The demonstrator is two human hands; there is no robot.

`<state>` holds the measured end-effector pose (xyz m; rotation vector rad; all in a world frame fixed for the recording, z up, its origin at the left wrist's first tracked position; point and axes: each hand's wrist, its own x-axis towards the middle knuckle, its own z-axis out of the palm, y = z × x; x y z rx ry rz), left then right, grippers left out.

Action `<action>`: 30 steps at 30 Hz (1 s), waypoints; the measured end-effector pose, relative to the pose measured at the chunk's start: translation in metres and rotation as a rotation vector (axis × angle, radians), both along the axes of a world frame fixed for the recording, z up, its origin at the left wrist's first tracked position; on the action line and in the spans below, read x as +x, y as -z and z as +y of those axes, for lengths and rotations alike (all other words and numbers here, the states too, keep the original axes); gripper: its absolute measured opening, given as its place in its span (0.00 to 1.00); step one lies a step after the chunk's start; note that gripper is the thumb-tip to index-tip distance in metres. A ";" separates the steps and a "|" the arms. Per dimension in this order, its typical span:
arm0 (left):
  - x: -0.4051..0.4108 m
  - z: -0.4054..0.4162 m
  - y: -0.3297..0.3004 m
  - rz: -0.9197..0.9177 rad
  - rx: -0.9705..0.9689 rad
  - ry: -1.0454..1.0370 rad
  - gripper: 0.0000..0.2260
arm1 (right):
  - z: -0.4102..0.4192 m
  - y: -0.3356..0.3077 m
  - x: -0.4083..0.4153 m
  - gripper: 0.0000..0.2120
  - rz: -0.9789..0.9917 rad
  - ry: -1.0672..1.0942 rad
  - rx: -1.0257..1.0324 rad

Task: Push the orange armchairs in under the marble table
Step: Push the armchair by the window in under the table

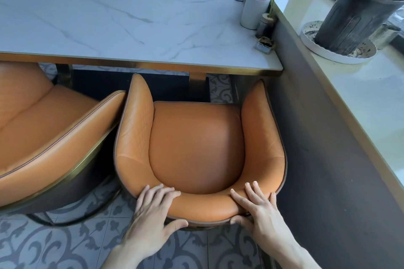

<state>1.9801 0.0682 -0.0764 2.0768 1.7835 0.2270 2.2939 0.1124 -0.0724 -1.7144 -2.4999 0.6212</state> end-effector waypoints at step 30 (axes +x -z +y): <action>-0.011 0.132 0.003 0.036 0.034 0.003 0.39 | 0.137 -0.009 -0.013 0.39 -0.047 -0.032 0.003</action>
